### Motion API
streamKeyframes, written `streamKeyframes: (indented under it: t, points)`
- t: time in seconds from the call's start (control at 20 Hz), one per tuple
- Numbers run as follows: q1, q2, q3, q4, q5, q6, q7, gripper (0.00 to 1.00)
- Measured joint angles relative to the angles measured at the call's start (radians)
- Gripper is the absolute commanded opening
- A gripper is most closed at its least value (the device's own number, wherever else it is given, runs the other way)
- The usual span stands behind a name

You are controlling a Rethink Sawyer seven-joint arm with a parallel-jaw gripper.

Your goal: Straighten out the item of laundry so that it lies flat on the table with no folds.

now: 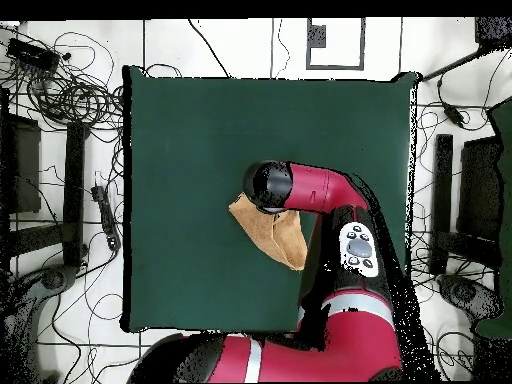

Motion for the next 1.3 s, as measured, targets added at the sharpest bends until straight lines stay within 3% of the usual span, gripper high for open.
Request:
streamKeyframes:
  t: [1.3]
  points:
    - [0.000,0.061,0.000,0.007,0.000,-0.124,0.000,1.00]
